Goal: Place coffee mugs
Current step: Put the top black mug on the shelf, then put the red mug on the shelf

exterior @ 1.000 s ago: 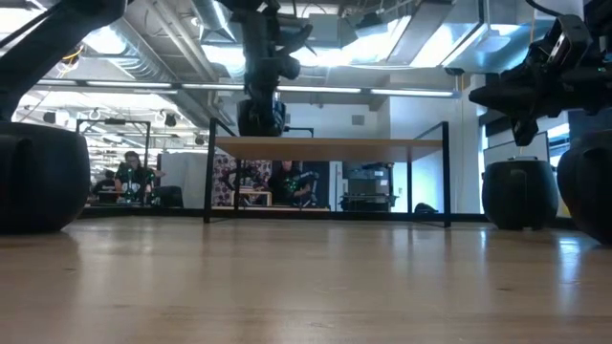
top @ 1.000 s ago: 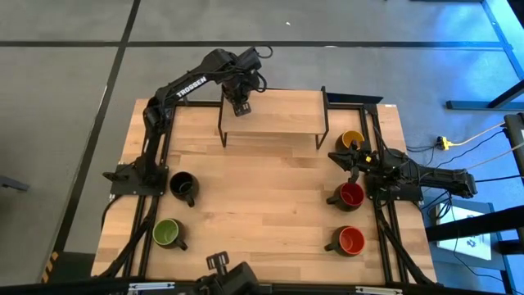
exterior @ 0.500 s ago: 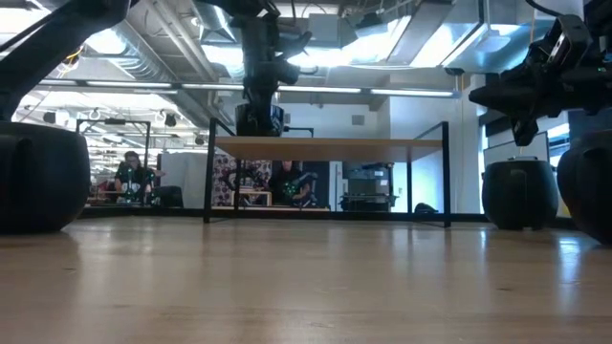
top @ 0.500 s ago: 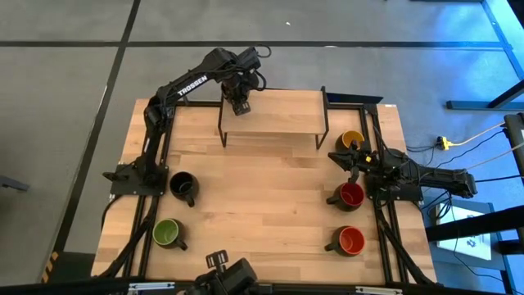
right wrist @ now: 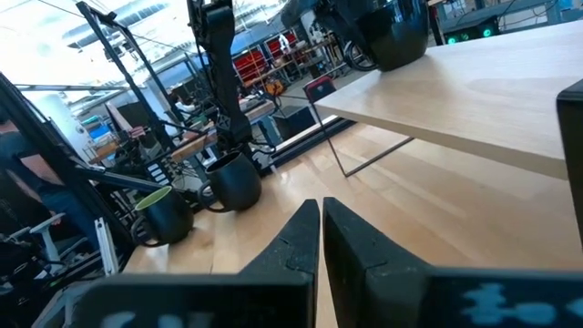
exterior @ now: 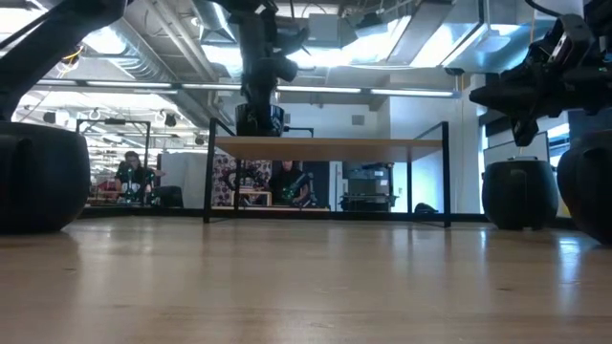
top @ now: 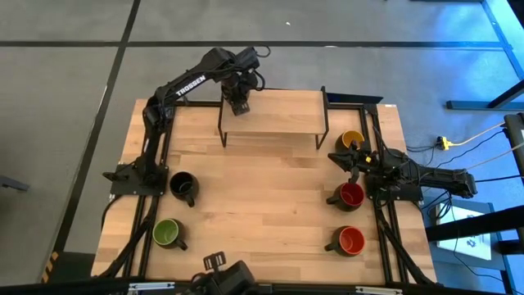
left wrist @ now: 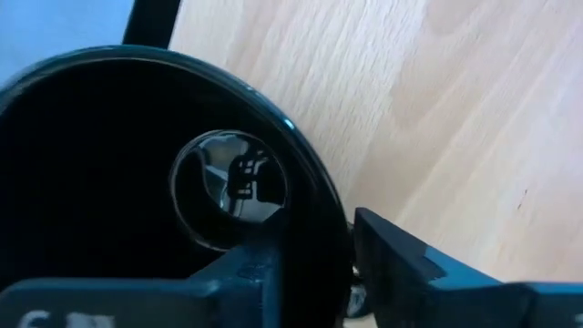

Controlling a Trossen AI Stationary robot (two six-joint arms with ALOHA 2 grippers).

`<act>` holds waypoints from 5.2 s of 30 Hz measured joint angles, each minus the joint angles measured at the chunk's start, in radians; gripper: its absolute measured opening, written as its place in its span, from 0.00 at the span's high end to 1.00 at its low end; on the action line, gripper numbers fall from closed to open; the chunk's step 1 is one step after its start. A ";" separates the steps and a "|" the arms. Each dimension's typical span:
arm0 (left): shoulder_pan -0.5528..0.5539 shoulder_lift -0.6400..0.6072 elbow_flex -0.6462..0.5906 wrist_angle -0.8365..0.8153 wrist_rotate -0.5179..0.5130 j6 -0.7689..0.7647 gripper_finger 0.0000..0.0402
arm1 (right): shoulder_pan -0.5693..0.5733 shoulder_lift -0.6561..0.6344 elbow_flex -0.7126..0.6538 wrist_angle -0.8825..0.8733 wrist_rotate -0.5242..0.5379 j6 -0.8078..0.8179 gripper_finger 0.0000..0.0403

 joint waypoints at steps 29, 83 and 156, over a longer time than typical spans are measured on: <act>-0.379 -0.350 -0.077 0.139 -0.074 -0.291 0.64 | 0.000 0.360 0.375 -0.239 -0.113 -0.110 0.54; -0.571 -1.042 -1.099 0.623 -0.127 -0.391 0.64 | 0.357 1.252 0.859 -1.088 -0.130 1.071 0.54; -0.571 -1.041 -1.098 0.629 -0.127 -0.422 0.64 | 0.237 1.494 1.281 -1.029 -0.179 0.180 0.56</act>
